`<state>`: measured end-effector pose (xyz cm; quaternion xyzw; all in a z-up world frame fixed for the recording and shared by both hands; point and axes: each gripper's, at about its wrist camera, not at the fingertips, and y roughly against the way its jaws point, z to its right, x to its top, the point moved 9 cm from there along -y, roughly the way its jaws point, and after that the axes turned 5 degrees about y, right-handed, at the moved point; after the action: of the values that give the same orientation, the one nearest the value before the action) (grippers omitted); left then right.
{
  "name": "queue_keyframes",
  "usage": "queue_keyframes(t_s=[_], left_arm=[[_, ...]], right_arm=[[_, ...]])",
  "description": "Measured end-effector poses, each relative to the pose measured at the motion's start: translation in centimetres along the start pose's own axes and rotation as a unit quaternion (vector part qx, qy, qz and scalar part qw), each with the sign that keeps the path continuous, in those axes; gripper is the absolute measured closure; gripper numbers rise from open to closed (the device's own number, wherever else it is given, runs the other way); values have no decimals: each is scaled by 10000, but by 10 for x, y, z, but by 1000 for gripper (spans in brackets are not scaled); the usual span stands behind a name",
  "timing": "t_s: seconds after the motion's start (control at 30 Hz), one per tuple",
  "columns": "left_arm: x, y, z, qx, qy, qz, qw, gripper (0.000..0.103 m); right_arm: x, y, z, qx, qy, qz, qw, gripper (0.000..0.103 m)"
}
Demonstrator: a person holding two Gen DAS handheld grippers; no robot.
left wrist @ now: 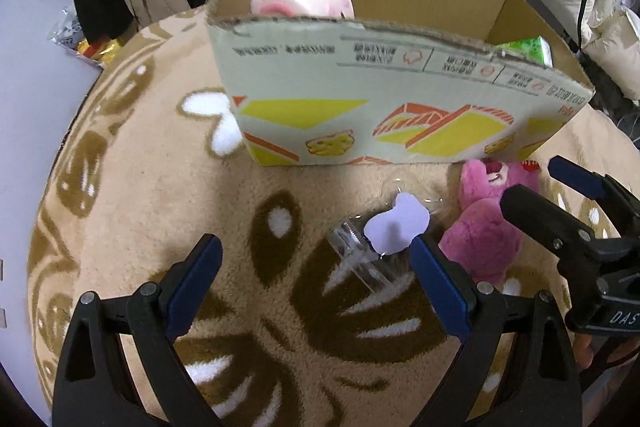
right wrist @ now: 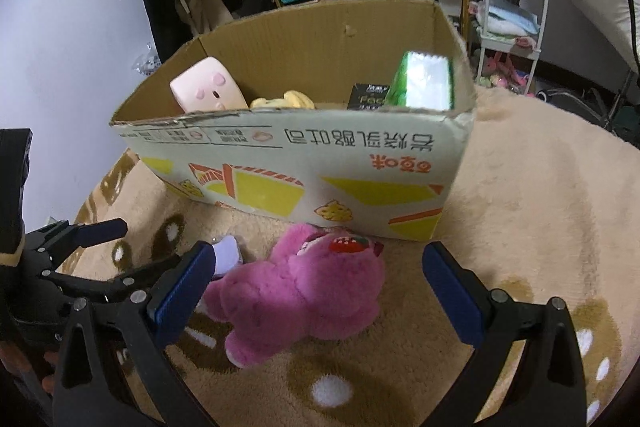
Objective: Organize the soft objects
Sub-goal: 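Grasp the clear plastic bag with the left tool while the right tool grasps the pink bear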
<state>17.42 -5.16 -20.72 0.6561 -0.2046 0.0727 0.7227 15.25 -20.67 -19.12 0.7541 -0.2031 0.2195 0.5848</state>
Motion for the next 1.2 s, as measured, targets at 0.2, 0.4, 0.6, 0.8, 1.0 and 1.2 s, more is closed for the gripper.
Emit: queue_keyframes(t_s=[0.2, 0.4, 0.6, 0.8, 1.0, 1.2], left_arm=[[-5, -15, 4, -20, -142, -156, 9998, 9], [-7, -24, 10, -158, -179, -223, 9995, 9], [-9, -28, 14, -162, -239, -218, 9993, 9], [-12, -37, 17, -230, -394, -237, 9987, 9], [-17, -38, 36, -340, -846, -179, 9957, 9], [-13, -40, 32, -471, -734, -63, 9962, 16]], right_arm=[[-1, -16, 0, 179, -116, -163, 9996, 0], [-8, -35, 0, 311, -199, -447, 9983, 0], [-10, -46, -2, 477, -338, -662, 9961, 0], [-16, -51, -5, 437, -202, -860, 9951, 0], [-20, -53, -8, 337, 5, -1016, 9943, 0], [-22, -50, -2, 214, -30, -1076, 9940, 9]])
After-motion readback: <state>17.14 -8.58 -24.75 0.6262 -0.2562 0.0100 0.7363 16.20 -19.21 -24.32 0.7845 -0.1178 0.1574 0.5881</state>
